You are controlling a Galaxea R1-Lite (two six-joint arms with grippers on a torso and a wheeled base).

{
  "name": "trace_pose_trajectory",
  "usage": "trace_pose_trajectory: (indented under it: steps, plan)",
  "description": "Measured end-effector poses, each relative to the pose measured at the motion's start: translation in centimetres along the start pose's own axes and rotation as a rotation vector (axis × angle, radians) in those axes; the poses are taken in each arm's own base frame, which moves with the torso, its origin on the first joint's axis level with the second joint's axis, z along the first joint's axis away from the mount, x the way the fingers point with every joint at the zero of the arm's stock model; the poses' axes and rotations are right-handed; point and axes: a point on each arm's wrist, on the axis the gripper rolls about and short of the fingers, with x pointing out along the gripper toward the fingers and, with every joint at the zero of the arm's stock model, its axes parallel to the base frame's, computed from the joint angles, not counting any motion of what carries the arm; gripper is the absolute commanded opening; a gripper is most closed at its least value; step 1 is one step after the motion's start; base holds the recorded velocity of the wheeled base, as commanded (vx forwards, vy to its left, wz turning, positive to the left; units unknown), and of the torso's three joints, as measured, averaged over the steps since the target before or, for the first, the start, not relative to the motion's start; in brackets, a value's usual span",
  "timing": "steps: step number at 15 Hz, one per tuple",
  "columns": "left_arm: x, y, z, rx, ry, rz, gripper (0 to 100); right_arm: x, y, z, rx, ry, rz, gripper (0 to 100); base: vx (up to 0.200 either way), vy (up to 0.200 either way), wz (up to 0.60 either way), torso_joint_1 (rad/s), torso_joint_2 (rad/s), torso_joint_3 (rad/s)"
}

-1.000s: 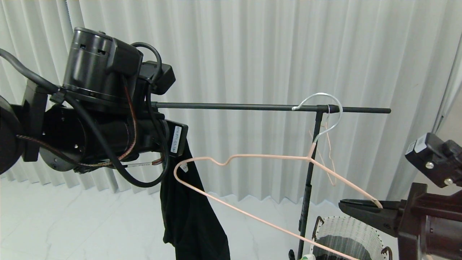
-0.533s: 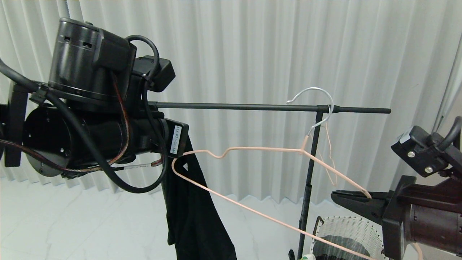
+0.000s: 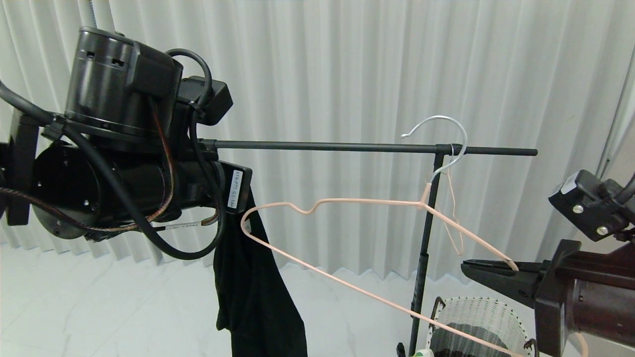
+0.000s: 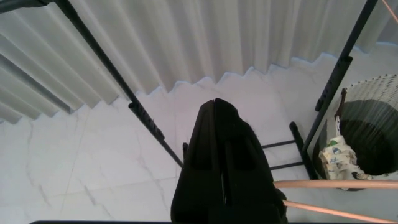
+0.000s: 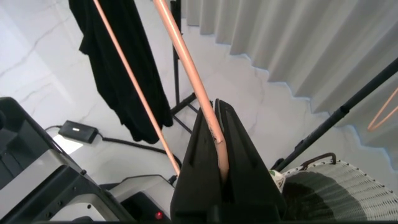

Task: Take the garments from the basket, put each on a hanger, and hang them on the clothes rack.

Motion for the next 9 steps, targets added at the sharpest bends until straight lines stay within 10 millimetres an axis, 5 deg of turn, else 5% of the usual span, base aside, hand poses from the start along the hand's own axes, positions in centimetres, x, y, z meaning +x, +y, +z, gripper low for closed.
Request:
trace_pose_trajectory:
  steps: [9]
  plan:
    - [-1.1,-1.2,0.2,-0.006,-0.025,-0.052,0,2.5,0.4,1.2,-0.008,0.02,0.001,0,0.0,0.0,0.0,0.0,0.0,0.0]
